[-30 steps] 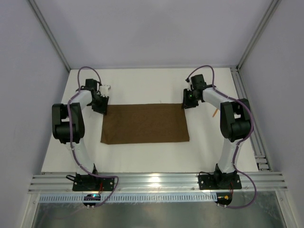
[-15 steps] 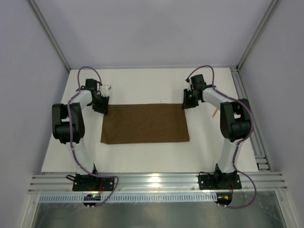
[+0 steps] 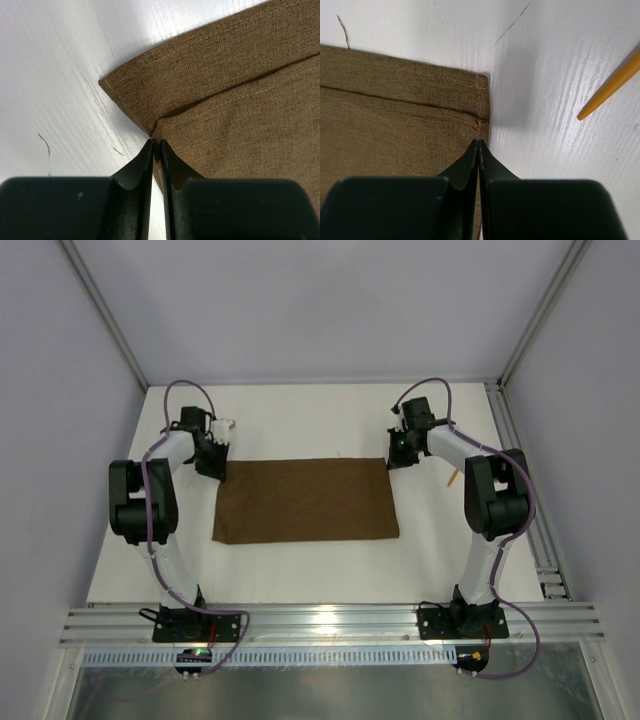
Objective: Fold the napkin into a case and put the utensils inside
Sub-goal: Smooth out the rectangle-folded napkin at the center of the board.
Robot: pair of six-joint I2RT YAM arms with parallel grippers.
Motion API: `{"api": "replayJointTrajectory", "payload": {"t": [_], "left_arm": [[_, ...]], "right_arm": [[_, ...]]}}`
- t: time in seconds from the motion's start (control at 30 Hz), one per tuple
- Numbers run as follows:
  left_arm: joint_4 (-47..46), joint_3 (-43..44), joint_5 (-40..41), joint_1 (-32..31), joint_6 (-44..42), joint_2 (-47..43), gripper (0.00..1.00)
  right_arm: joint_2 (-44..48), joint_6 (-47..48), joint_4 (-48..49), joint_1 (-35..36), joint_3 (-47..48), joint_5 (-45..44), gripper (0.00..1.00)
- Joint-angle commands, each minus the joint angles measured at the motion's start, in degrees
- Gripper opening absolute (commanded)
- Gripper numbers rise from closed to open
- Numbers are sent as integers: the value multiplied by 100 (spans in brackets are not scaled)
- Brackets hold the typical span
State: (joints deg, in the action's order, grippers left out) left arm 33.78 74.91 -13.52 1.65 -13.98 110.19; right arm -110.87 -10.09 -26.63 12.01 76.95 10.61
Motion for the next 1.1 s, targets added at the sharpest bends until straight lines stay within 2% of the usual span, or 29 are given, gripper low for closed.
{"api": "replayJointTrajectory", "payload": {"t": [0.0,0.13,0.17,0.2,0.27,0.37,0.73,0.83,0.9,1.07], "left_arm": [[-179,-38,-54,-33,-35,-349,11],[-188,-38,-81,-42,-52,-393,6],[-188,-47,-81,-33,-52,-367,5],[-179,-47,-98,-42,-52,-367,2],[-170,-56,-107,-42,-53,-358,0],[-161,-82,-142,-33,-52,-384,0],[-117,-91,-230,-42,-44,-508,0],[-117,-109,-230,-42,-44,-490,0],[-109,-117,-221,-42,-52,-490,0],[-91,-109,-186,-33,-61,-481,3]], "right_arm": [[355,33,27,38,-13,-68,3],[329,42,27,38,-4,-59,4],[312,42,18,47,22,-68,12],[277,42,26,38,13,-77,27],[241,42,53,38,13,-121,32],[136,59,88,47,31,-51,33],[-259,33,193,47,66,81,32],[-269,16,237,38,22,108,23],[-251,16,255,38,13,73,10],[-190,7,246,47,4,20,5]]}}
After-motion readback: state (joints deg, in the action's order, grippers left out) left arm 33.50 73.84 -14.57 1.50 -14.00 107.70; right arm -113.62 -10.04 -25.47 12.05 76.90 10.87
